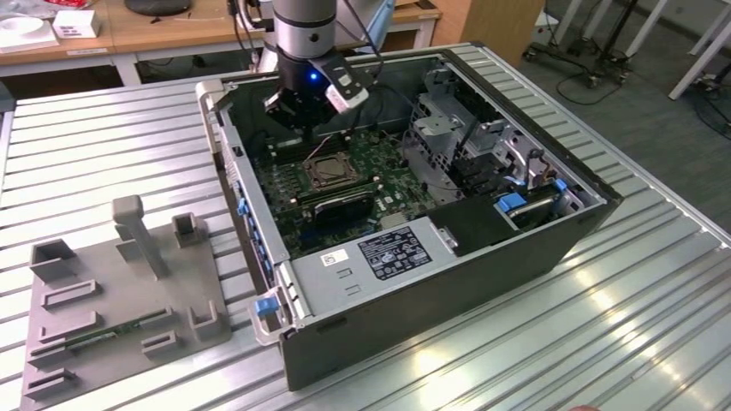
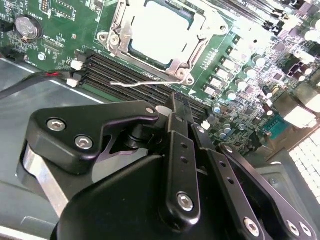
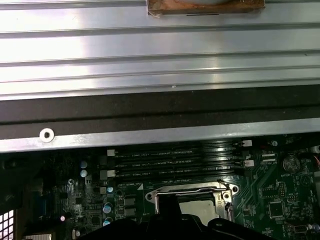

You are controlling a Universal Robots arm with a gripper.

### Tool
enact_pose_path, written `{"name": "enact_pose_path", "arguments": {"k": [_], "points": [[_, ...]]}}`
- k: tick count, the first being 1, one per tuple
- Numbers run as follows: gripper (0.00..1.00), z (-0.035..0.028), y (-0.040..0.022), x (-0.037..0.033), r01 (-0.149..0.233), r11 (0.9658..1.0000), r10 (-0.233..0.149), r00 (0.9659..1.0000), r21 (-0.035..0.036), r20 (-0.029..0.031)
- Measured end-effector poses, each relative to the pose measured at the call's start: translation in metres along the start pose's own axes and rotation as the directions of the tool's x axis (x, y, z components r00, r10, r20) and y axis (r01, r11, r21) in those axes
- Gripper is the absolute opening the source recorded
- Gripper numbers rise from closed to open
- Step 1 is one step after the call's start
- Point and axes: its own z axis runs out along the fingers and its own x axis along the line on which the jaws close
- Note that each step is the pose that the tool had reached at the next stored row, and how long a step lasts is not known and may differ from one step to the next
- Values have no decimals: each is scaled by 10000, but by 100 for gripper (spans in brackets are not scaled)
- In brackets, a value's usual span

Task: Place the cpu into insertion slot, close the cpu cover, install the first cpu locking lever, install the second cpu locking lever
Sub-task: 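Install the first cpu locking lever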

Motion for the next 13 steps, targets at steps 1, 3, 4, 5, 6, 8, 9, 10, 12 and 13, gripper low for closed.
{"name": "enact_pose_path", "arguments": {"k": [1,3,4,5,6,8,9,10,12,13], "points": [[11,0,1,-10,-1,10000,1,10000,2,-3],[11,3,3,-41,0,10000,0,10000,1,-8],[11,3,4,-54,0,10000,0,10000,2,-11],[11,3,4,-60,3,10000,-3,10000,2,-12],[11,4,4,-61,2,10000,-2,10000,1,-12],[11,4,4,-61,5,10000,-5,10000,1,-12],[11,4,4,-61,5,10000,-5,10000,1,-12],[11,4,4,-61,6,10000,-6,10000,1,-12],[11,4,5,-61,6,10000,-6,10000,-2,-12],[11,4,5,-61,6,10000,-6,10000,-2,-12]]}}
